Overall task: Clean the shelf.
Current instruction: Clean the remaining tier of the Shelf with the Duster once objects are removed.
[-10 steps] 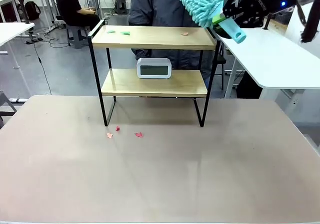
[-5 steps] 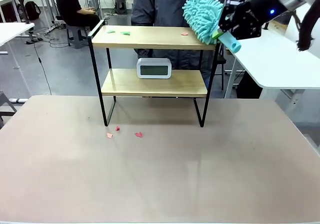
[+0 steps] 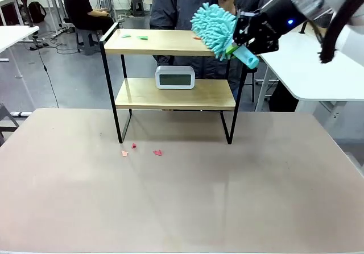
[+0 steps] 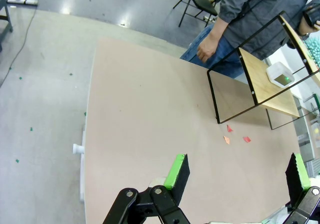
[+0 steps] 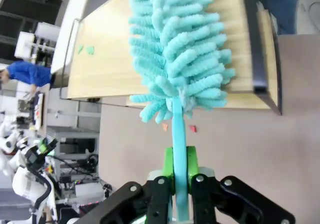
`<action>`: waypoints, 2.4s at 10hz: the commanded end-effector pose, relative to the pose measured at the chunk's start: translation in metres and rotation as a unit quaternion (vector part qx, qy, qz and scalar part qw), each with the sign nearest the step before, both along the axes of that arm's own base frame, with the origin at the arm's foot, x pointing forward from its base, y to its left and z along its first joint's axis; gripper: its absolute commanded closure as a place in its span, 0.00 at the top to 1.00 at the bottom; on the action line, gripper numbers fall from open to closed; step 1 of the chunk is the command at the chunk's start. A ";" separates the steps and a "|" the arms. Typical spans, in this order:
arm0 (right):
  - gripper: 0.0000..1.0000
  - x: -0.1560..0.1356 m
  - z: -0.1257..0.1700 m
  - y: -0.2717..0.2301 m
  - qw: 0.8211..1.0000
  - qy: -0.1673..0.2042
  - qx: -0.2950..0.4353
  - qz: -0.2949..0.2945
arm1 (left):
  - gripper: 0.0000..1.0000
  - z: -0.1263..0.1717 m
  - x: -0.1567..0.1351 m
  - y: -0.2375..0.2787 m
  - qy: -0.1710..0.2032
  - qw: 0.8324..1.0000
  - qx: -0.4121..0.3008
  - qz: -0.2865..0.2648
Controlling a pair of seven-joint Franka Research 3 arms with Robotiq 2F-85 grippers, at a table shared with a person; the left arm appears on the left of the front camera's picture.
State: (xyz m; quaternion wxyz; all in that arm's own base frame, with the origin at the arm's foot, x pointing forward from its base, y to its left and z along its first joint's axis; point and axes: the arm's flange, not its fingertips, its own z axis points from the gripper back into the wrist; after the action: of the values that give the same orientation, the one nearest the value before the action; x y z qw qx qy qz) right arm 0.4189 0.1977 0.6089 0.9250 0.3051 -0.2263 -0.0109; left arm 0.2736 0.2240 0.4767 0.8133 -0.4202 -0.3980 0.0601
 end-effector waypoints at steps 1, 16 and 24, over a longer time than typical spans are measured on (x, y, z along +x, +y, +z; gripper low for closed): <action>0.03 0.019 0.012 0.024 0.998 0.025 0.006 0.054 | 1.00 -0.001 0.001 0.000 -0.017 1.000 -0.001 -0.001; 0.03 0.033 0.030 0.017 0.871 0.220 0.079 0.433 | 1.00 -0.001 0.001 0.000 -0.017 1.000 -0.001 -0.001; 0.03 0.015 0.021 -0.069 0.853 0.188 0.215 0.436 | 1.00 -0.001 0.001 0.000 -0.017 1.000 -0.001 -0.001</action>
State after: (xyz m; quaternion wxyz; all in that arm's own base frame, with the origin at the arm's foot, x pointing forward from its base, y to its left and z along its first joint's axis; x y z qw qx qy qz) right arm 0.4470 0.1531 0.6297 0.7927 0.5121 0.1468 0.2963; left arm 0.2736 0.2240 0.4768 0.8132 -0.4203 -0.3981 0.0600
